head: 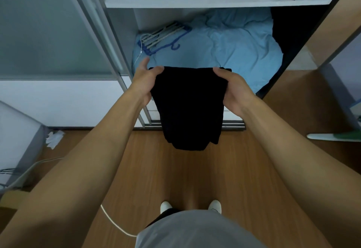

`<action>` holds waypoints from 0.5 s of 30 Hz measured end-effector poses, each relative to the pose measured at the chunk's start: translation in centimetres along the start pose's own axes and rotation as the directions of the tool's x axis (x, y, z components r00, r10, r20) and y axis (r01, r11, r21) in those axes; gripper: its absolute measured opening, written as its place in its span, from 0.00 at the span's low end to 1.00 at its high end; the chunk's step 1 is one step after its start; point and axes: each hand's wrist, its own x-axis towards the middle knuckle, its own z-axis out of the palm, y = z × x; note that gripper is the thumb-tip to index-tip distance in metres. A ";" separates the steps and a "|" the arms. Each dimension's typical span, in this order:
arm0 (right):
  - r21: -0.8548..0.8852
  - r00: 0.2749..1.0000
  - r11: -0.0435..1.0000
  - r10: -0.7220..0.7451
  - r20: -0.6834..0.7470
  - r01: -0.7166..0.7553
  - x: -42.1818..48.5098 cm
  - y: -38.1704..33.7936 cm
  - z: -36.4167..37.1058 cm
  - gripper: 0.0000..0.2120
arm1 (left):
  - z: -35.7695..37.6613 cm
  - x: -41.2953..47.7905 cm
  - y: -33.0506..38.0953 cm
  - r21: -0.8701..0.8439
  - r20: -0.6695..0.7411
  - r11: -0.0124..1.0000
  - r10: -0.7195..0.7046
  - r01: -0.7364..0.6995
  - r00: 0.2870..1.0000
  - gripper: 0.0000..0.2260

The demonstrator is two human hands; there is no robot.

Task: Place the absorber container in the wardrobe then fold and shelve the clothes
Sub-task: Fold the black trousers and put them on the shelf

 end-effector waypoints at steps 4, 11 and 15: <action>-0.235 0.992 0.967 -0.071 0.100 0.093 0.0 0.6 -1.2 0.18 | 0.2 0.3 1.0 -0.058 -0.048 0.998 -0.002 0.000 0.999 0.16; -0.122 0.981 0.987 -0.084 0.172 0.106 -0.5 1.4 -1.0 0.13 | -0.5 -0.8 1.2 -0.059 0.085 0.998 0.000 0.005 0.996 0.18; -0.278 0.990 0.954 -0.085 0.116 0.115 -0.4 1.3 -0.4 0.16 | -0.1 -0.8 1.5 0.077 0.044 0.990 0.112 -0.115 0.993 0.19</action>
